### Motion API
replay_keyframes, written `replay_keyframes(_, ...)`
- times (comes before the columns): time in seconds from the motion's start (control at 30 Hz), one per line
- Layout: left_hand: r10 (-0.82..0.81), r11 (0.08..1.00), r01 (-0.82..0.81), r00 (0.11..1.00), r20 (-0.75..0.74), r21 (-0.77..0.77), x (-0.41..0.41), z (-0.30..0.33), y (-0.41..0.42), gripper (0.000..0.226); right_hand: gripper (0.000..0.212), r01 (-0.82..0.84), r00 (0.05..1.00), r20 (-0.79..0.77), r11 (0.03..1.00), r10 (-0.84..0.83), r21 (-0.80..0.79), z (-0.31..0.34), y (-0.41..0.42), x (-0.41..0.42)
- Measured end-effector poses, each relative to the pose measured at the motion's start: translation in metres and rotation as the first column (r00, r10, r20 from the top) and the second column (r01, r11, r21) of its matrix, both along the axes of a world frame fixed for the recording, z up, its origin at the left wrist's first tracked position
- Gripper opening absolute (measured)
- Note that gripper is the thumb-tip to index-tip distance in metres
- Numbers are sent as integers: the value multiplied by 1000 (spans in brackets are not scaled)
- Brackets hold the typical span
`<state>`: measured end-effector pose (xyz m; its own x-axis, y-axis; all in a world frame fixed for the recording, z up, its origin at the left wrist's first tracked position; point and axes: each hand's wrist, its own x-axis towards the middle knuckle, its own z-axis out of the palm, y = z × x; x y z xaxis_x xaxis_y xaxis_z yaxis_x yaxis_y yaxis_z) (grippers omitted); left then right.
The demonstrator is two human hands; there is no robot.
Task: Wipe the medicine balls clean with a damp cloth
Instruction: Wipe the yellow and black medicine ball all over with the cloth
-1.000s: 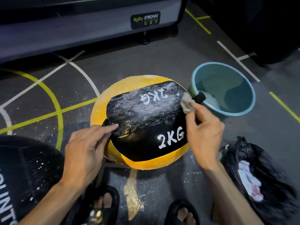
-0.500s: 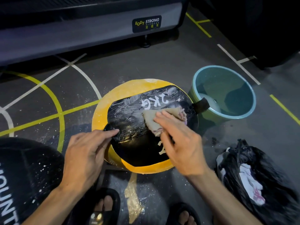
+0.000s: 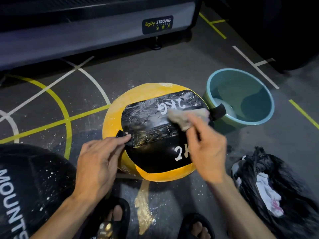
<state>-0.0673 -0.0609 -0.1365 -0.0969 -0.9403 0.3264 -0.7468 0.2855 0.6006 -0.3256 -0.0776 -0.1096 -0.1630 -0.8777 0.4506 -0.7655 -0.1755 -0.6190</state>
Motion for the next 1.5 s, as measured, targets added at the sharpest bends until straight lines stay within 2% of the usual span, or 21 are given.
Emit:
replay_keyframes(0.07, -8, 1000, 8, 1000, -11, -12, -7, 5, -2, 28, 18, 181, 983, 31, 983, -182, 41, 4, -1, -1)
replay_keyframes(0.1, -11, 1000, 11, 1000, -6, -20, -9, 6, -3, 25, 15, 162, 987, 6, 986, -162, 28, 5, 3, 9)
replay_keyframes(0.17, -25, 999, 25, 999, 25, -28, -8, 5, -7, 20, 17, -88, 994, -59, 996, 87, -18, 0, 17, 39)
replay_keyframes(0.23, -31, 999, 32, 998, 58, -16, -5, 2, -7, 25, 23, -367, 920, -159, 930, 359, -21, -7, 29, 56)
replay_keyframes(0.3, -17, 1000, 17, 999, 39, -1, -3, 1, -6, 23, 28, -424, 887, -218, 905, 408, -29, -13, 24, 45)
replay_keyframes(0.33, -1, 1000, 1, 1000, 1, 12, -3, 0, -6, 21, 28, -360, 918, -189, 932, 348, -34, -14, 19, 33)
replay_keyframes(0.4, 20, 999, -17, 998, -64, 50, -2, 0, -5, 24, 32, -115, 992, -46, 993, 114, -14, -9, 9, 11)
replay_keyframes(0.47, 21, 995, -10, 993, -116, 97, -2, 4, -4, 25, 36, 54, 996, 67, 997, -57, 46, -5, 4, 1)
replay_keyframes(0.57, 42, 977, 6, 975, -216, 215, -2, 10, -2, 27, 37, 93, 989, 111, 992, -102, 80, 0, 7, 4)
replay_keyframes(0.67, 75, 966, 0, 956, -283, 258, -4, 10, -1, 24, 36, 59, 990, 129, 998, -64, 37, 4, 12, 27)
replay_keyframes(0.77, 76, 967, -15, 969, -234, 254, -3, 9, -4, 33, 31, -179, 984, 3, 984, 179, -14, -3, 16, 67)
replay_keyframes(0.87, 74, 955, 3, 966, -248, 298, 3, 9, -7, 37, 30, -436, 878, -203, 899, 433, 32, -20, 26, 85)
replay_keyframes(1.0, 74, 950, -1, 972, -223, 313, 8, 1, 1, 33, 15, -576, 758, -305, 811, 577, 102, -14, 35, 58)
replay_keyframes(1.1, 58, 951, 22, 967, -247, 310, 9, -3, 0, 36, 22, -587, 761, -292, 807, 579, 68, 14, 35, 44)
replay_keyframes(1.2, 61, 945, 42, 951, -303, 324, 6, -6, -3, 36, 22, -441, 871, -257, 897, 419, -33, 42, 17, 42)
replay_keyframes(1.27, 73, 945, 40, 943, -325, 326, 4, -5, -3, 35, 22, -383, 884, -311, 922, 349, -53, 47, 4, 52)
replay_keyframes(1.3, 72, 945, 42, 940, -333, 323, 4, -5, -4, 34, 23, -395, 858, -367, 919, 359, -23, 40, 3, 59)
replay_keyframes(1.4, 57, 955, 40, 948, -312, 294, 6, -4, -5, 33, 23, -520, 691, -504, 841, 518, 150, 11, 18, 65)
replay_keyframes(1.5, 65, 950, 35, 951, -303, 312, 8, -8, -1, 35, 24, -565, 653, -459, 791, 602, 234, 17, 33, 51)
